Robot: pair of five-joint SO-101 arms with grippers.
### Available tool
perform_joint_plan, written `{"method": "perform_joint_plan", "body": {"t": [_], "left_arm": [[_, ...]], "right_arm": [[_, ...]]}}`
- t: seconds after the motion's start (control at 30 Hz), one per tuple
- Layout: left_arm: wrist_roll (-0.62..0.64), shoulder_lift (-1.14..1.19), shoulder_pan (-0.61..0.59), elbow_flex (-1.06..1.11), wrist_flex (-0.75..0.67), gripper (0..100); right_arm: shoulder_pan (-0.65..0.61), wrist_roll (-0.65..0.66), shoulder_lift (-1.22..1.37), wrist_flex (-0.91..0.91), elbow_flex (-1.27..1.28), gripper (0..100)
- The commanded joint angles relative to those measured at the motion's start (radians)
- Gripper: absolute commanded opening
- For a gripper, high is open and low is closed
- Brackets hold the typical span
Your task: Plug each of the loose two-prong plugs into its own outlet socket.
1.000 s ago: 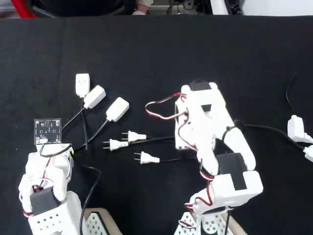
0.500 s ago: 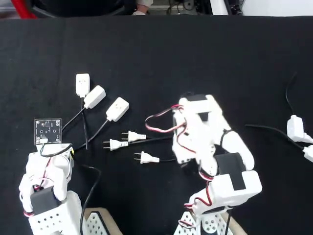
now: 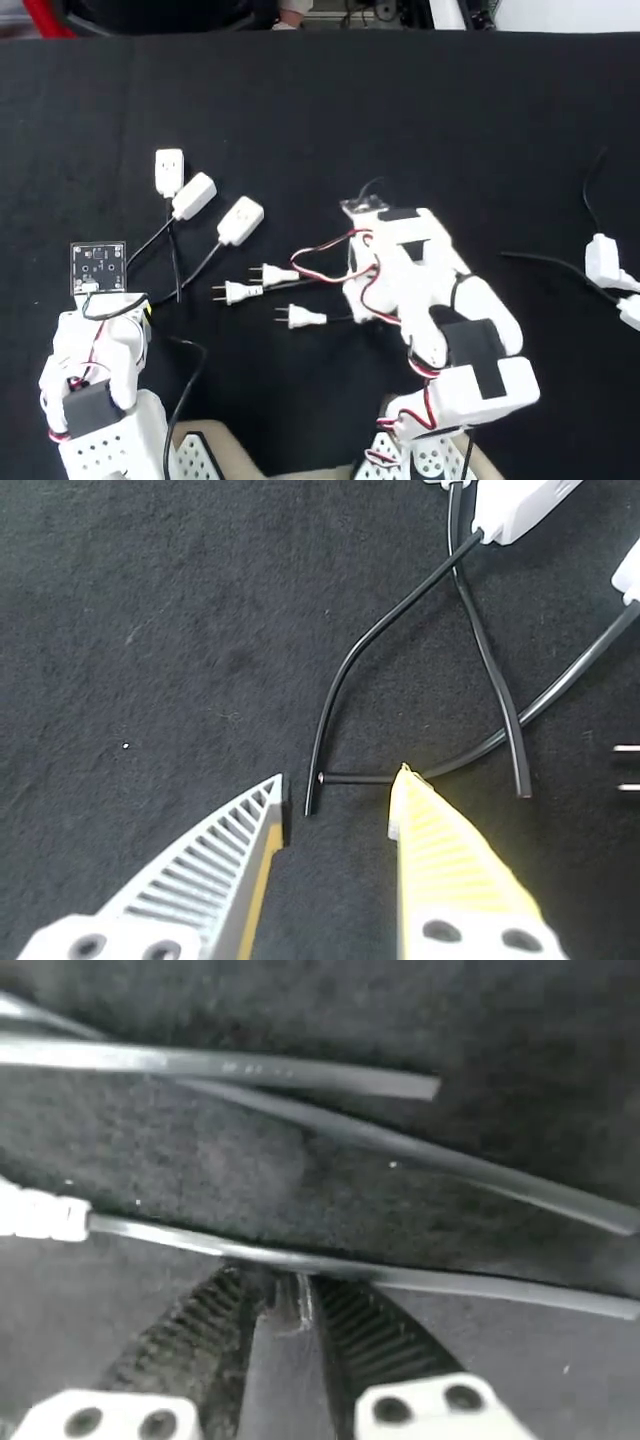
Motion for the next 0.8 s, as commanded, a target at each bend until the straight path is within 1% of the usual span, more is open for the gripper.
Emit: {"method": "perform_joint_plan", "body": {"t": [0.0,0.07,0.17,0.27,0.47,0.63,0.7,0.77], "left_arm": [[-0.008,0.002,-0.001,-0.010,-0.018,18],[-0.008,0.002,-0.001,-0.010,-0.018,18],[-0.008,0.002,-0.001,-0.008,-0.018,18],[-0.008,0.002,-0.001,-0.008,-0.018,18],[-0.008,0.002,-0.001,-0.008,-0.018,18],[-0.008,0.002,-0.001,-0.008,-0.018,18],[-0.008,0.002,-0.001,-0.008,-0.018,18],[-0.008,0.002,-0.001,-0.008,-0.018,18]], "right_arm": [[0.063,-0.011,-0.027,-0.126,-0.058,4.3],[0.078,0.005,-0.030,-0.100,-0.099,4.3],[0.083,0.069,-0.030,-0.020,-0.176,4.4],[0.083,0.078,-0.028,0.018,-0.234,4.4],[0.081,0.060,-0.027,0.018,-0.305,4.4],[0.081,0.058,0.002,-0.086,-0.263,4.3],[0.083,0.014,-0.001,-0.094,-0.254,4.3],[0.078,-0.080,-0.019,-0.066,-0.255,4.3]]}}
